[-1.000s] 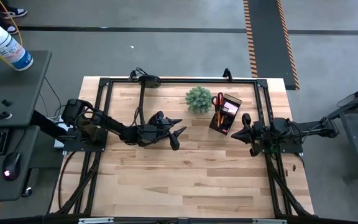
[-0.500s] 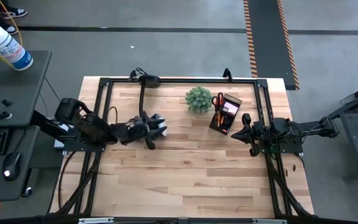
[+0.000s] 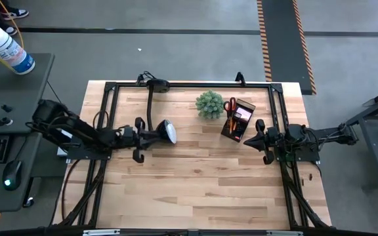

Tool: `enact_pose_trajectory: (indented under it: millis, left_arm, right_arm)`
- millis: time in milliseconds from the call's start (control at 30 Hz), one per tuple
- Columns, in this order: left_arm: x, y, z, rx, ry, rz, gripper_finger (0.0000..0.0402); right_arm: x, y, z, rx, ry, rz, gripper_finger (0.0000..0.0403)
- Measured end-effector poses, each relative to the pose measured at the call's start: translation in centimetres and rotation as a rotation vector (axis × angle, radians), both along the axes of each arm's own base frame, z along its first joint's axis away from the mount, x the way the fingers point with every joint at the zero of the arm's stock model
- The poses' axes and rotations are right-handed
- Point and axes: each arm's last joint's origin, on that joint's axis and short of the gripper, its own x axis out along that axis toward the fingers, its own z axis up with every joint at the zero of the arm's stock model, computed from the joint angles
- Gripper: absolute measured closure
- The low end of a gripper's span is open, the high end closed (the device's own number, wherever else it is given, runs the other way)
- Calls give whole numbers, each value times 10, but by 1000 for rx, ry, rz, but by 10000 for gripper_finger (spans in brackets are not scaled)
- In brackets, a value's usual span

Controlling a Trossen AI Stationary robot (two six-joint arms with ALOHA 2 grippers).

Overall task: Pick and place office supplies into organizer
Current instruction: Return to Home Position

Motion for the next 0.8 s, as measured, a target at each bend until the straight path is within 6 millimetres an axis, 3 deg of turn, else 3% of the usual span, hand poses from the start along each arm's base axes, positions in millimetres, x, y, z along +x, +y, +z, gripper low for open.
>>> enact_pose_trajectory:
  millis: [200,533,800]
  left_arm:
    - [-3,3,4,46,12,-29,396]
    - [-15,32,6,-49,95,-77,398]
    - [-29,24,21,-33,28,-108,401]
  right_arm:
    - [0,0,0,1,1,-1,401]
    - [0,0,0,3,2,-1,399]
    - [0,0,0,0,2,-1,401]
